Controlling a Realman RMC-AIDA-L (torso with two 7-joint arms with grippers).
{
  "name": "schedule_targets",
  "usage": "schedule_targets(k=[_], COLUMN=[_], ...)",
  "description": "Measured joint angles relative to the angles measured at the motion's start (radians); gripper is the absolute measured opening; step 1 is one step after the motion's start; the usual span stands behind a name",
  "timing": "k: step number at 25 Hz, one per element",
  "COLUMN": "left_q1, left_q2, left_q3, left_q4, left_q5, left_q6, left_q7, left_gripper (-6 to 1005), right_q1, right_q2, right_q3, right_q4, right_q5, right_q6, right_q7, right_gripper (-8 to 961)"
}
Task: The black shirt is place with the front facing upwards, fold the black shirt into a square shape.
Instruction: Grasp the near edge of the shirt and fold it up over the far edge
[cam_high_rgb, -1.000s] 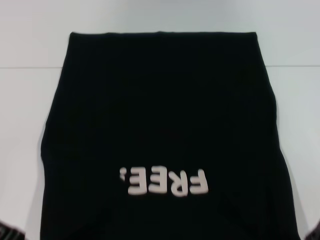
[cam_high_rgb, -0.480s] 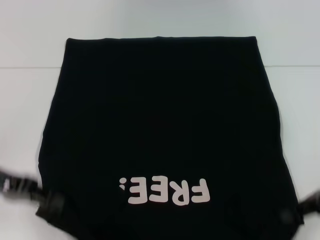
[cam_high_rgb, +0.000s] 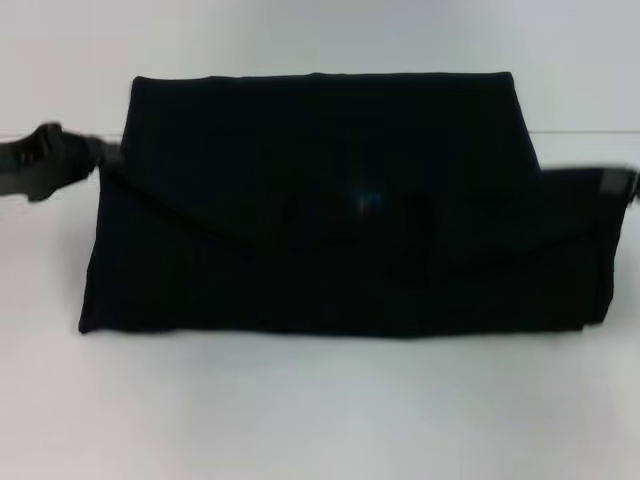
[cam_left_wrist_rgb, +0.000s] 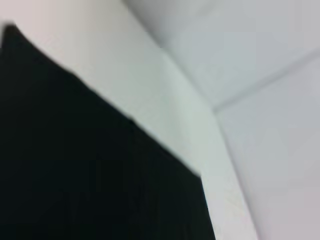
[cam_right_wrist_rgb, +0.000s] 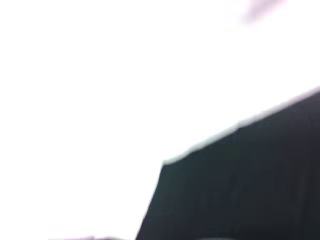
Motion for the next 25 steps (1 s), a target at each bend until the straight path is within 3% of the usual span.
schedule_targets(k=[2,4,5,10,25], left_q1=[0.002,0.001,-0.008,-0.034,-0.091], left_q2=[-0.011,-0.036,-0.062,-0.094,-0.111], left_q3=[0.001,0.004,0.007,0.009,0.021], left_q4=[-0.015,-0.031,-0.036,-0.04,-0.051], left_q5=[-0.034,-0.074,-0.089,-0.1,-0.15], left_q6=[-0.042,-0.108,-0.168,-0.26,-0.443], left_q7=[0.023,0.067,0.106,0.168,0.26], left_gripper=[37,37,37,38,42], right_q1=[-0.018,-0.023,-0.015,0.018,0.118], right_q2=[0.017,0.034,0.054,0.086,0.104], right_q3=[0.001,-0.002,-0.003,-0.003,-0.084], right_q4=[0.043,0.076,0.096,0.103,0.108], right_q5=[0.097,0.151,0.168,0.172,0.174], right_q6=[0.069,0.131,0.196,0.292,0.508], right_q7=[-0.054,-0.11,-0.155,-0.223,-0.257], right_gripper=[84,87,89,97,122])
